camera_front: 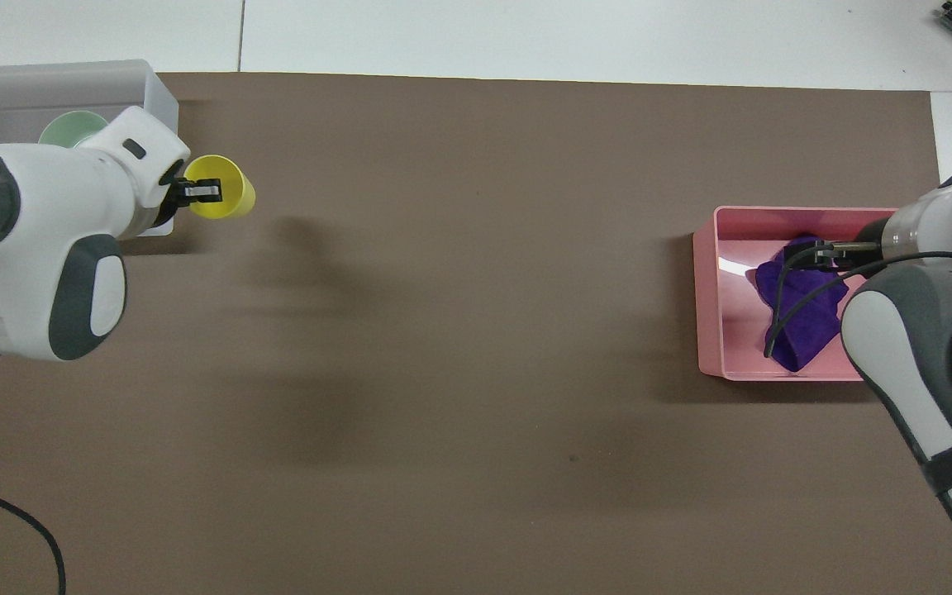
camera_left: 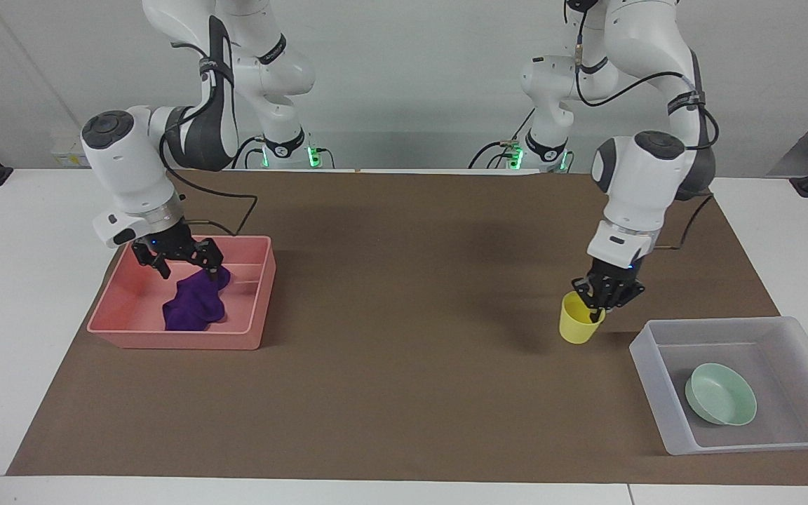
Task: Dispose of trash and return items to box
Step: 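Lift the yellow cup into the white bin while the right gripper releases the cloth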
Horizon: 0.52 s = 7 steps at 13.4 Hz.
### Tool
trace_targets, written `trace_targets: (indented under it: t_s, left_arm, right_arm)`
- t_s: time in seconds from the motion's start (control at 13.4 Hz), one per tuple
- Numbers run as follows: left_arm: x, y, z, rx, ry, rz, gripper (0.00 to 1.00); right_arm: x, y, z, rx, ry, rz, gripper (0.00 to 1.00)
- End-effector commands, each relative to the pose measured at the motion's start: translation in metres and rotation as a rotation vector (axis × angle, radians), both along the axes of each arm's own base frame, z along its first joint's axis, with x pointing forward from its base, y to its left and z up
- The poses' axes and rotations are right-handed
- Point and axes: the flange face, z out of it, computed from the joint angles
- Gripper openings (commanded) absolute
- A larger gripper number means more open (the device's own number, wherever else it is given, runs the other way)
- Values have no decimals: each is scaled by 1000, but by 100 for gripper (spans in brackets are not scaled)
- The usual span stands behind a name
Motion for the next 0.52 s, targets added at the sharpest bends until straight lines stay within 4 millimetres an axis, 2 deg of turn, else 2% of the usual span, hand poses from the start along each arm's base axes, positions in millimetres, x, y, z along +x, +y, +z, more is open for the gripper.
trace_targets:
  t_s: [0.0, 0.07, 0.22, 0.37, 0.45]
  left_arm:
    - [29, 67, 10, 54, -2, -9, 0]
    - [36, 96, 13, 63, -5, -19, 0]
    - [56, 126, 26, 9, -3, 26, 0]
    - [67, 167, 21, -3, 0, 70, 0]
    - [71, 184, 16, -15, 7, 94, 0]
  right_arm:
    - [-4, 28, 22, -3, -2, -36, 100]
    - [-4, 34, 30, -1, 1, -39, 100]
    - [-1, 52, 51, 4, 5, -59, 100]
    - [-1, 73, 67, 6, 3, -51, 100]
    - [-1, 75, 77, 9, 3, -55, 100]
